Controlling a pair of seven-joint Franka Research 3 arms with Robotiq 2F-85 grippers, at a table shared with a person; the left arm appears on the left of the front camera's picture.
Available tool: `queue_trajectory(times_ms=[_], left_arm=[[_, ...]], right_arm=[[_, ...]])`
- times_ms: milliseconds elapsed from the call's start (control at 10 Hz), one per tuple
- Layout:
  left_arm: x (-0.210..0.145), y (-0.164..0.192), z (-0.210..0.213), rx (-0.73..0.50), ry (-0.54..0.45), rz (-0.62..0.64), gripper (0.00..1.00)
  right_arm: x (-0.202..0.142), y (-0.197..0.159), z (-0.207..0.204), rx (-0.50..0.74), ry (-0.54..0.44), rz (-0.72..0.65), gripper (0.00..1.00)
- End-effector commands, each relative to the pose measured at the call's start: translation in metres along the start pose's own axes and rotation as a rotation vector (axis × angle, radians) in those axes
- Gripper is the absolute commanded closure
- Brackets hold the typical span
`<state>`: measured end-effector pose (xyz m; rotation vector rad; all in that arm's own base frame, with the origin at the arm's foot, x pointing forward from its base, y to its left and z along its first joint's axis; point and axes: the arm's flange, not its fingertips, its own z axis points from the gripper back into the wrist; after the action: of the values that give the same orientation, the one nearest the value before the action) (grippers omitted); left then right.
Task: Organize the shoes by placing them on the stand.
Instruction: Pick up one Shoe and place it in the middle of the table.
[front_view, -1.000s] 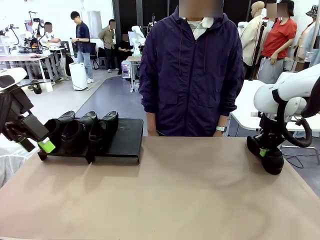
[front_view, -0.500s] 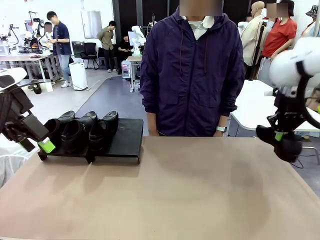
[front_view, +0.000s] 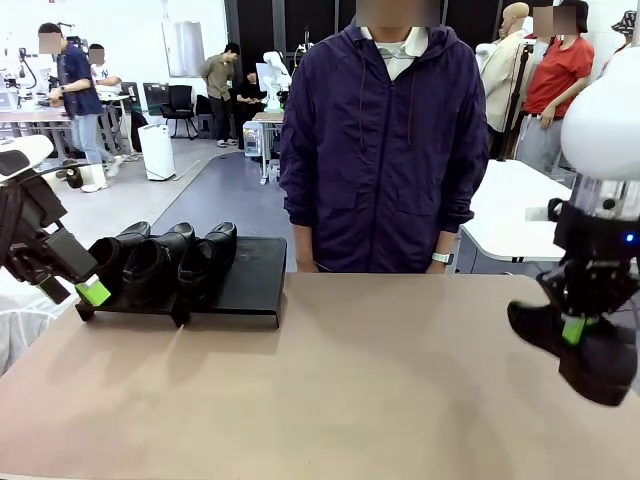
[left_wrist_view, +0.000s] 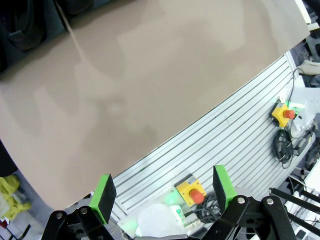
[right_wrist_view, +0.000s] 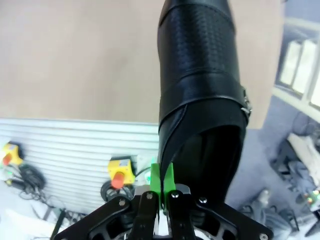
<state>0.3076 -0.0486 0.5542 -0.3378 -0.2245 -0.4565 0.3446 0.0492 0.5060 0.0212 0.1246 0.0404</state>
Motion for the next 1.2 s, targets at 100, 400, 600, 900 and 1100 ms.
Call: queue_trajectory(times_ms=[100, 400, 600, 900, 1100], left_arm=[[-0.001, -0.001, 0.001, -0.018, -0.005, 0.009, 0.00], [-0.001, -0.001, 0.001, -0.018, -0.005, 0.009, 0.00], [-0.001, -0.001, 0.001, -0.018, -0.005, 0.009, 0.00], [-0.001, -0.001, 0.001, -0.018, -0.005, 0.009, 0.00], [-0.001, -0.001, 0.001, -0.018, -0.005, 0.009, 0.00]], right_arm=[[0.000, 0.000, 0.000, 0.000, 0.000, 0.000, 1.00], [0.004, -0.001, -0.010, 0.009, 0.026, 0.002, 1.00], [0.007, 0.056, -0.008, 0.085, -0.033, 0.035, 1.00], [-0.020, 0.165, -0.017, 0.046, -0.125, -0.071, 1.00], [-0.020, 0.218, -0.026, 0.077, -0.139, -0.071, 1.00]])
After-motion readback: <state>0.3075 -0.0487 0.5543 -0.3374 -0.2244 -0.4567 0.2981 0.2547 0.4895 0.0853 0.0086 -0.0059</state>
